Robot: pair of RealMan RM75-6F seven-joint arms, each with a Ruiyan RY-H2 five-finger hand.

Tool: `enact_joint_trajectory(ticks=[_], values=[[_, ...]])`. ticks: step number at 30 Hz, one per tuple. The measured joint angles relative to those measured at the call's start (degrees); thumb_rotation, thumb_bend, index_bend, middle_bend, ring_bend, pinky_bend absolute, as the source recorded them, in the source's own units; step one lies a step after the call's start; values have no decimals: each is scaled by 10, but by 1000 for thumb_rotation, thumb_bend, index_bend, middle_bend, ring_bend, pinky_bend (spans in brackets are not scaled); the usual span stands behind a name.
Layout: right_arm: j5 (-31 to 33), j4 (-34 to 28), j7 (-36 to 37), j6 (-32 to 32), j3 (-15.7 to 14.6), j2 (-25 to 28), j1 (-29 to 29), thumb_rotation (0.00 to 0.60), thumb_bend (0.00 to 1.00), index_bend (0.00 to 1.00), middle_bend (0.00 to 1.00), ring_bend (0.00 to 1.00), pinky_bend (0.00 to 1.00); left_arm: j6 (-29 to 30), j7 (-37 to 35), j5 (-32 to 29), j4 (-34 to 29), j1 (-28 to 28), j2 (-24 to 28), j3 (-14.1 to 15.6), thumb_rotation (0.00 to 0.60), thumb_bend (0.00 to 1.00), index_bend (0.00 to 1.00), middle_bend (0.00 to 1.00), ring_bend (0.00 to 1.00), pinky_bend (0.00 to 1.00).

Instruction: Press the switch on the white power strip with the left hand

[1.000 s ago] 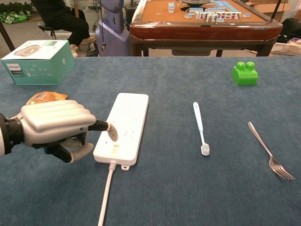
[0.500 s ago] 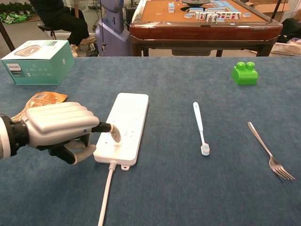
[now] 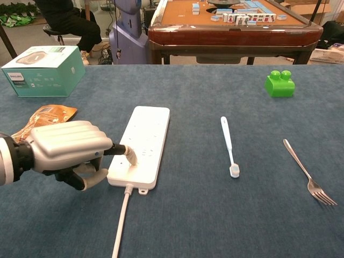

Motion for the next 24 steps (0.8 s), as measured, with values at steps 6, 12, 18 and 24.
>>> enact_joint_trajectory(ticks=[6, 12, 18, 24], values=[[1, -2, -1, 0, 1, 1, 0, 600, 112, 239, 253, 260, 380, 9, 0, 3, 1, 1, -3, 3, 600, 611, 288, 1000, 998, 1000], [0, -5, -4, -1, 3, 4, 3, 600, 112, 239, 253, 260, 380, 48, -27, 20, -29, 11, 20, -5, 600, 611, 287, 1000, 998, 1000], [-2, -2, 0, -8, 4, 1, 10, 600, 112, 239, 253, 260, 380, 101, -56, 37, -68, 35, 69, -10, 600, 606, 255, 1000, 952, 1000], [-11, 0, 5, -8, 4, 0, 13, 600, 112, 239, 253, 260, 380, 149, -81, 41, -83, 69, 112, -7, 600, 598, 190, 970, 817, 995]])
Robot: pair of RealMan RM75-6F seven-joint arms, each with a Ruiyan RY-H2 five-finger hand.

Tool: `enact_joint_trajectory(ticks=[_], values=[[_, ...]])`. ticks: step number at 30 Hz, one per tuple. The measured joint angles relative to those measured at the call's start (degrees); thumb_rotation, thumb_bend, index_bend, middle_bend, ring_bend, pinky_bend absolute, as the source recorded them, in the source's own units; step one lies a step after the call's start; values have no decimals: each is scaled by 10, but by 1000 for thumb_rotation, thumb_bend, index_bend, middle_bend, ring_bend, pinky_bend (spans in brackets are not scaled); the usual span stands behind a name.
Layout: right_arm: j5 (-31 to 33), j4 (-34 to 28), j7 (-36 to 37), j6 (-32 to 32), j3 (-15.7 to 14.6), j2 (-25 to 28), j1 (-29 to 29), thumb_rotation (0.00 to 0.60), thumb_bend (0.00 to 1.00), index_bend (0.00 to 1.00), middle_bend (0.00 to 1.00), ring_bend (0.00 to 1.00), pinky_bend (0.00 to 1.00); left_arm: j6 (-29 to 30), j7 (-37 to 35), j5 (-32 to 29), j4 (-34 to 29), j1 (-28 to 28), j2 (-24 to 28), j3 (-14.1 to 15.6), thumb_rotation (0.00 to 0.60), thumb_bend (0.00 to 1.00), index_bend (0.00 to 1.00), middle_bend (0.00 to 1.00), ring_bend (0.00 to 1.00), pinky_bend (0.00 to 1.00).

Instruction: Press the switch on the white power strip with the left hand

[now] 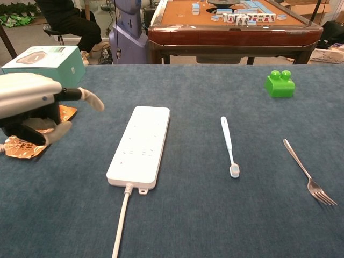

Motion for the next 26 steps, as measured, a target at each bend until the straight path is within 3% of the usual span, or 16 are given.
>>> enact_joint_trajectory(ticks=[4, 8, 11, 14, 20, 26], values=[[-4, -2, 1, 1, -1, 3, 1, 600, 112, 239, 253, 260, 380, 38, -28, -3, 0, 30, 30, 0, 600, 597, 185, 845, 715, 946], [-5, -6, 3, 3, 0, 6, 1, 600, 112, 239, 253, 260, 380, 75, -49, -10, 5, 59, 50, -2, 600, 597, 268, 734, 633, 932], [-8, -10, 3, 3, 0, 9, 2, 600, 111, 239, 253, 260, 380, 103, -63, -18, 11, 82, 64, -2, 600, 597, 292, 574, 510, 839], [-11, -15, 2, 3, -1, 12, 3, 600, 112, 239, 253, 260, 380, 121, -70, -37, 12, 109, 85, -1, 600, 597, 380, 493, 434, 772], [-18, -27, 0, 9, -4, 17, 2, 600, 112, 239, 253, 260, 380, 149, -71, -56, 20, 153, 104, 10, 600, 597, 475, 585, 472, 761], [-24, -33, -4, 12, -9, 19, -1, 600, 112, 239, 256, 260, 380, 163, -84, -72, 35, 184, 113, 13, 600, 597, 498, 588, 469, 760]])
